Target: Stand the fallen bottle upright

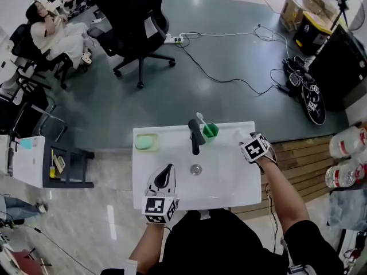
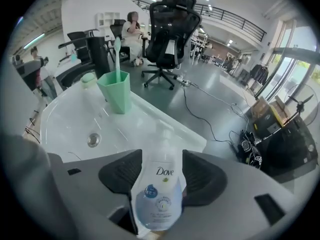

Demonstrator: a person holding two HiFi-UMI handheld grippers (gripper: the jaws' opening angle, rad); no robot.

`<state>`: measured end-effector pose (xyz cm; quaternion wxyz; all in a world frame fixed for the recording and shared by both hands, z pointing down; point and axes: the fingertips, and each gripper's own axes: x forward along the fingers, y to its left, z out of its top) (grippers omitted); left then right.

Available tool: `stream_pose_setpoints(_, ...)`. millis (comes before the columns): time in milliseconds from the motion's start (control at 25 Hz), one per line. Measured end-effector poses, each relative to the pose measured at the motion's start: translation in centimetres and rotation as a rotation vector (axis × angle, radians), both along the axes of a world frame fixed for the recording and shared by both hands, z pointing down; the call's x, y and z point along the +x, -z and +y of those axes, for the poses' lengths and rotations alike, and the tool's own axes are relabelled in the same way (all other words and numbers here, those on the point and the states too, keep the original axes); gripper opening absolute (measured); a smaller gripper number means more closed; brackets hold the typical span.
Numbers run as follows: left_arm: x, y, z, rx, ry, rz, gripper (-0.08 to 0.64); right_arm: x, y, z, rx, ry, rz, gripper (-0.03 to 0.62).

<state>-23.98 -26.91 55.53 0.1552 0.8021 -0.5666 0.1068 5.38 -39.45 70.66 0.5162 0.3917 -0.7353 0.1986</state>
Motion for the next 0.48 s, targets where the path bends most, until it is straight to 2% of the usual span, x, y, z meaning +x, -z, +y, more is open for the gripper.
stream_pose_setpoints(200,-0.8,0.1,-0.5,0.006,0.020,0.001,0.018,1.5,-1.6,-1.0,-0.070,-0.019,0.068,0.275)
stream_pose_setpoints(480,-1.2,0.8,-0.6,0.013,0.037,0.017,0.019,1.0,-3.4,-1.0,-0.143,-0.014,0.036,0.299)
